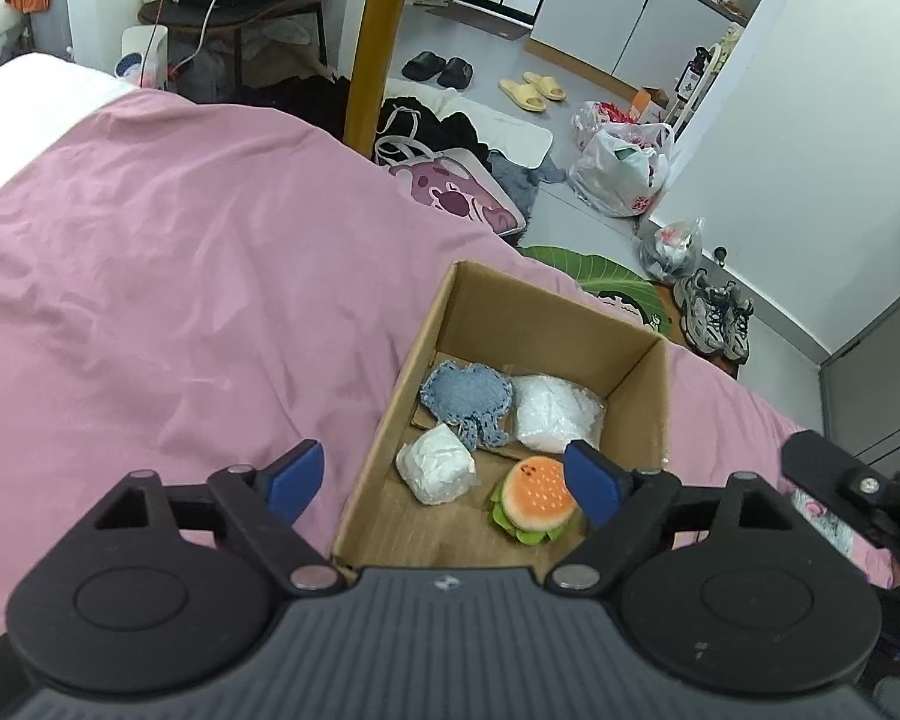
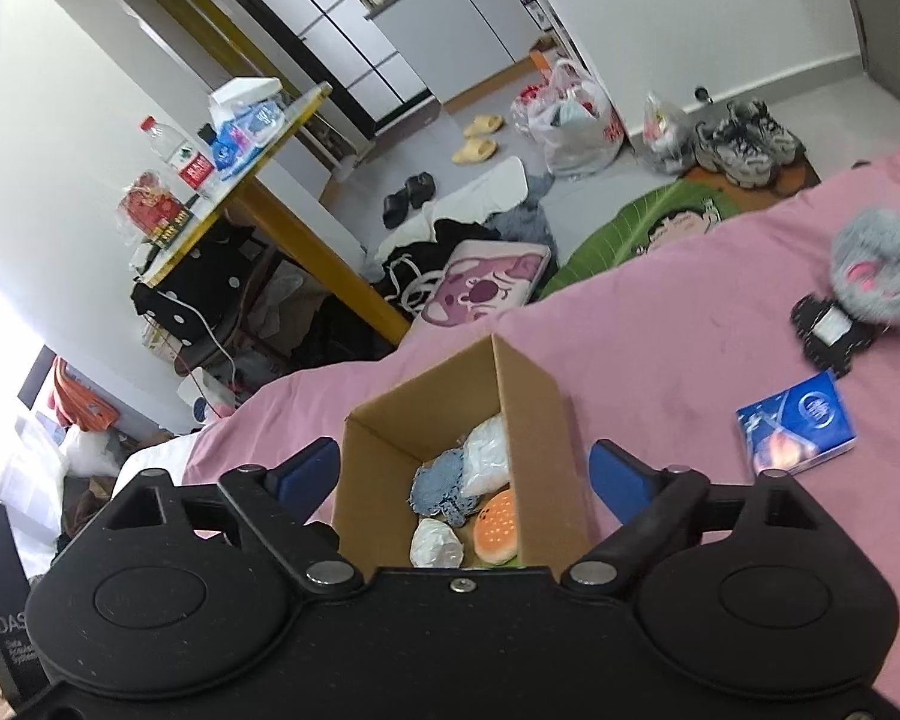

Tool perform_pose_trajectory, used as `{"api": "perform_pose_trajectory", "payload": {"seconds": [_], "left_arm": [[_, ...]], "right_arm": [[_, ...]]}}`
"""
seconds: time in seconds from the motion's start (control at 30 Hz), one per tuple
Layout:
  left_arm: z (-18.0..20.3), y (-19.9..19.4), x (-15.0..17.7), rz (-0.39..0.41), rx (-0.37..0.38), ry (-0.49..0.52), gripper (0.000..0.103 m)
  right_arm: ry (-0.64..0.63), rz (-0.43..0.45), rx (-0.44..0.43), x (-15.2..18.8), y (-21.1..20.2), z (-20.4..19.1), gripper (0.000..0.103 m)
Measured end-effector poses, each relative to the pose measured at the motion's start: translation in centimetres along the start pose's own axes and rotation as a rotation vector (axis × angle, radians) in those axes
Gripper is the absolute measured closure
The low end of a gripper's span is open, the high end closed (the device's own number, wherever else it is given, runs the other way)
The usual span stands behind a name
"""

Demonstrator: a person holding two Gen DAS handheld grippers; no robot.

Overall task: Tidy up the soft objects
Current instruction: 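Lift both open tools out of the box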

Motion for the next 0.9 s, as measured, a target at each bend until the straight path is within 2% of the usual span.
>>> {"api": "perform_pose_trajectory", "payload": {"seconds": [0.1, 0.27, 0.37, 0.67, 0.9], "left_arm": [[0.2, -0.3, 0.6, -0.006, -0.047, -0.008, 0.013], [1.6, -1.5, 1.5, 0.01, -0.026, 0.013, 0.009], [2.8, -2.6, 1.9, 0.044, -0.021, 0.034, 0.001], [5.3, -4.3, 3.0, 0.078, -0.057, 0.064, 0.001], [6.3, -5.1, 3.8, 0.095, -0.08, 0.074, 0.0]], "right_arm": [[-0.012, 0.022, 0.004, -0.3, -1.3, 0.6, 0.006], [-0.027, 0.05, -0.004, -0.8, -3.3, 1.7, 0.001], [-0.033, 0.064, -0.013, -1.0, -4.3, 2.5, 0.0], [-0.029, 0.076, -0.022, -1.6, -6.9, 5.3, 0.0], [-0.077, 0.064, -0.016, -1.8, -8.2, 6.9, 0.0]]}}
Point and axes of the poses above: each gripper's, at about its wrist camera, not at the fingertips, and y roughly the way its jaws point, z to its right, x to its underside, the point moved 5 cm from there along y, roughly the way its jaws point
